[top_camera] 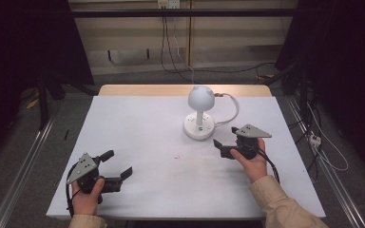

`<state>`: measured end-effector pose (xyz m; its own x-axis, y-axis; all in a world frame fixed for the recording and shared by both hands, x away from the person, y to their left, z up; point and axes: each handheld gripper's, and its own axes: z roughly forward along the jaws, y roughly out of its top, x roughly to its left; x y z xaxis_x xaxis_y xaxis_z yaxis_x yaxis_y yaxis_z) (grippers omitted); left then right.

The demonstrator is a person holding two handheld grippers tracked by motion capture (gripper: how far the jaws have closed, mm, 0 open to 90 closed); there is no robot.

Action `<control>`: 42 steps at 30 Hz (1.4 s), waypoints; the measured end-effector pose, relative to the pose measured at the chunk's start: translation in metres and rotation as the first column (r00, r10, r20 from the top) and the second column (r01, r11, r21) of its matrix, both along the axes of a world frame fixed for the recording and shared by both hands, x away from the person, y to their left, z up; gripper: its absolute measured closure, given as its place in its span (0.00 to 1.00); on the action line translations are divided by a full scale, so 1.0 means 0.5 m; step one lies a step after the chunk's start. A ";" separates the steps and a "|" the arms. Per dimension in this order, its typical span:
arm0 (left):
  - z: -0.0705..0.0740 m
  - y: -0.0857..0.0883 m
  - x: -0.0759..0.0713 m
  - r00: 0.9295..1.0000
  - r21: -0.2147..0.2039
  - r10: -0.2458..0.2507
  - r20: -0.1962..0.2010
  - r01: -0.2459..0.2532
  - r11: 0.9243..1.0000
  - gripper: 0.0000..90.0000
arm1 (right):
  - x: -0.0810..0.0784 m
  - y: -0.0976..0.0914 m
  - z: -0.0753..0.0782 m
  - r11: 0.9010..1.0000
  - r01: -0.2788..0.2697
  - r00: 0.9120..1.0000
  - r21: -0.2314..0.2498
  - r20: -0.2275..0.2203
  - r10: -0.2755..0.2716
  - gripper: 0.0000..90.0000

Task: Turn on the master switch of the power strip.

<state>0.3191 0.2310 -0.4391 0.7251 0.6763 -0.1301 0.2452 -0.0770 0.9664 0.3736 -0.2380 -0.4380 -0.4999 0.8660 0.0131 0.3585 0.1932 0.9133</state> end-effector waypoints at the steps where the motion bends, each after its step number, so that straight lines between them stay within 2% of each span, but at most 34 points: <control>1: 0.000 0.000 0.000 1.000 0.001 0.001 0.000 -0.001 1.000 0.03 | 0.002 0.001 0.001 1.000 0.000 1.000 -0.001 0.001 0.000 0.13; 42: 0.000 0.001 0.002 1.000 -0.007 -0.006 -0.002 0.006 1.000 0.03 | 0.056 0.025 0.010 1.000 0.006 1.000 -0.019 -0.009 -0.006 0.18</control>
<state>0.3199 0.2314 -0.4389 0.7288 0.6711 -0.1360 0.2467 -0.0721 0.9664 0.4018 -0.2254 -0.4330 -0.4944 0.8692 0.0014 0.3684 0.2081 0.9061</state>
